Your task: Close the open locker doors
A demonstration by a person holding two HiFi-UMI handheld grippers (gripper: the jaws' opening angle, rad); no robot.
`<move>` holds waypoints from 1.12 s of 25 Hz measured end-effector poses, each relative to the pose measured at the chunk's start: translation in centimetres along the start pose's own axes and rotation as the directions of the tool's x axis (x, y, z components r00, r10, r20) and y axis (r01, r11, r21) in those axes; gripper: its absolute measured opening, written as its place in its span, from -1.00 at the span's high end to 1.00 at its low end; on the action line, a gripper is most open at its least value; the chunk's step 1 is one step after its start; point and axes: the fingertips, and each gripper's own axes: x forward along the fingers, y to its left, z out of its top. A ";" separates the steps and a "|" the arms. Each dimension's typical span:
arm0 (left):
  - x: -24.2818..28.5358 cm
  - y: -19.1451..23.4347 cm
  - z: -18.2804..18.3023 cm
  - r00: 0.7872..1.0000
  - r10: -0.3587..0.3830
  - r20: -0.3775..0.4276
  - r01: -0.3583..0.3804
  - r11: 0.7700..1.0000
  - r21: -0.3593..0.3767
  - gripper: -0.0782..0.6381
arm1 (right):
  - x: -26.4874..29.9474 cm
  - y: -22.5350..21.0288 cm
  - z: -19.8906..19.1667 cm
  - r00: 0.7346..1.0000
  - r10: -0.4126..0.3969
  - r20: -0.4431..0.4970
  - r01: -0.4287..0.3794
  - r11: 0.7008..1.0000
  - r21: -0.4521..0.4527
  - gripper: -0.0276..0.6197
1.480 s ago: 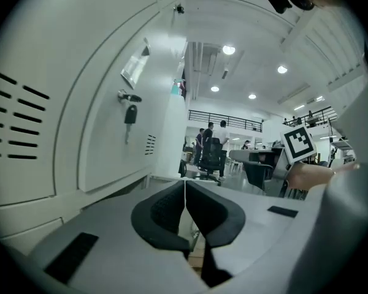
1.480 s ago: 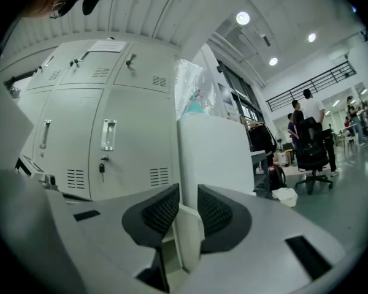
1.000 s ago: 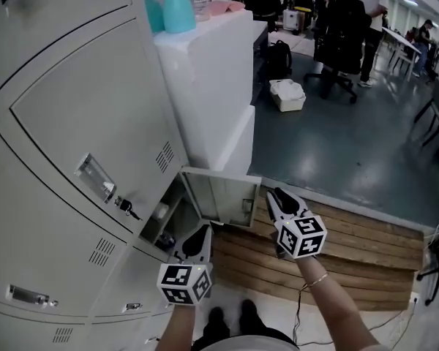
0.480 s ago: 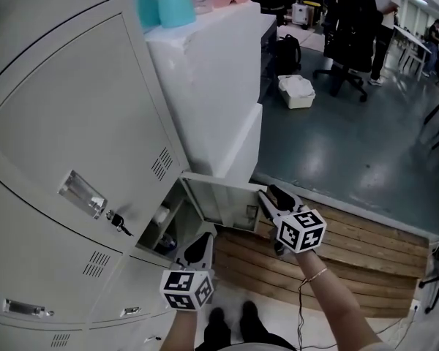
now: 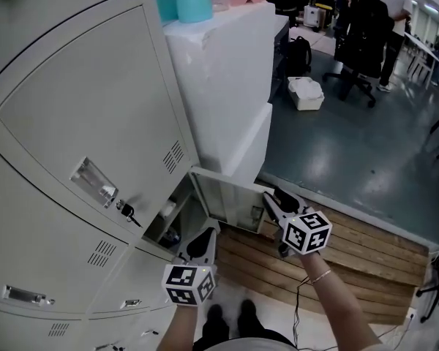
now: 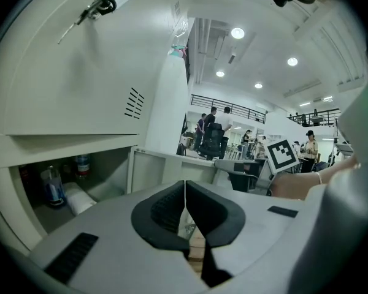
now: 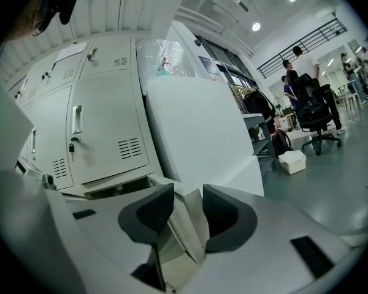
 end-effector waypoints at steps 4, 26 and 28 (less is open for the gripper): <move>-1.0 0.1 0.4 1.000 0.004 0.013 -0.004 1.000 0.010 0.72 | -1.3 1.9 -0.9 1.000 0.020 -0.009 -0.020 1.000 -0.012 0.53; -11.7 3.7 0.2 0.989 0.117 0.089 -0.115 0.993 -0.024 0.72 | -4.1 16.7 -6.4 0.982 0.158 -0.104 -0.172 0.973 -0.152 0.63; -12.7 4.4 0.1 0.987 0.134 0.093 -0.132 0.991 -0.028 0.72 | -3.9 18.0 -7.0 0.979 0.170 -0.113 -0.187 0.970 -0.156 0.63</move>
